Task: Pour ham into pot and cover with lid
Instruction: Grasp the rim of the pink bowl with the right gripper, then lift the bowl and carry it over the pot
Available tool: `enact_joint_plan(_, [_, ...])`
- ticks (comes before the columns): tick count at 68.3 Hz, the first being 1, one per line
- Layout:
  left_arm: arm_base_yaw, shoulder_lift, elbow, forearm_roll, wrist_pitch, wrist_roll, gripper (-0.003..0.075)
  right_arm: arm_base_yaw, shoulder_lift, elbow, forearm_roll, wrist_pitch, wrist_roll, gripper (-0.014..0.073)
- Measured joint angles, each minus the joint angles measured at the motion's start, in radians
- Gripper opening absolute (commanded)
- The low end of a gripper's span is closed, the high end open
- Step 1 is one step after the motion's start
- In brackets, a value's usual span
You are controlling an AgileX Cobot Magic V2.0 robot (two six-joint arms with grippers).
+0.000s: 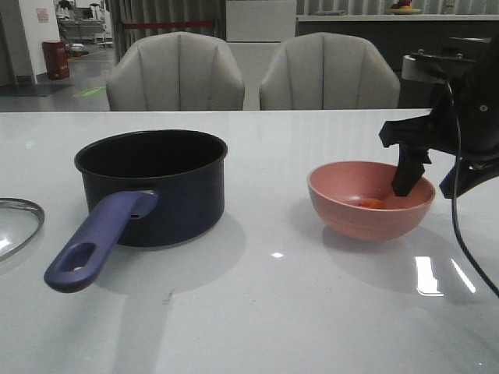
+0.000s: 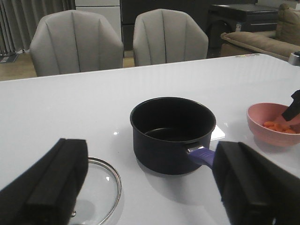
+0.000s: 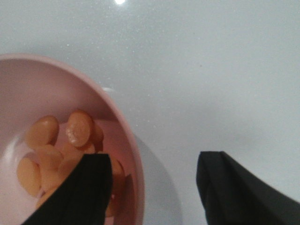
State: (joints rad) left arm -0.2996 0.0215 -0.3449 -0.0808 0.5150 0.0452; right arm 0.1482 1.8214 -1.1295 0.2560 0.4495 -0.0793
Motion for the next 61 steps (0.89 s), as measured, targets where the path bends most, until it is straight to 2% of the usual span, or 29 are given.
enact_joint_plan(4, [0.000, 0.000, 0.000, 0.000, 0.000, 0.000, 0.0572, 0.000, 0.020, -0.021, 0.008, 0.016, 0.000, 0.0391])
enact_joint_plan(14, [0.000, 0.000, 0.000, 0.000, -0.001, 0.000, 0.0572, 0.000, 0.058, -0.066, 0.044, 0.057, 0.000, 0.0115])
enact_joint_plan(18, [0.000, 0.000, 0.000, 0.000, -0.001, 0.000, 0.0572, 0.000, 0.062, -0.078, 0.058, 0.064, 0.000, 0.0143])
enact_joint_plan(31, [0.000, 0.000, 0.000, 0.000, -0.001, 0.000, 0.0572, 0.000, 0.062, -0.127, 0.105, 0.085, 0.000, 0.0133])
enact_joint_plan(41, [0.000, 0.000, 0.000, 0.000, -0.001, 0.000, 0.0572, 0.012, 0.064, -0.225, 0.151, 0.162, -0.032, 0.0133])
enact_joint_plan(52, [0.000, 0.000, 0.000, 0.002, -0.002, 0.000, 0.0572, 0.100, 0.064, -0.404, 0.156, 0.261, -0.079, 0.0133])
enact_joint_plan(61, [0.000, 0.000, 0.000, 0.002, -0.002, 0.000, 0.0572, 0.196, 0.064, -0.525, 0.158, 0.284, -0.087, 0.0133])
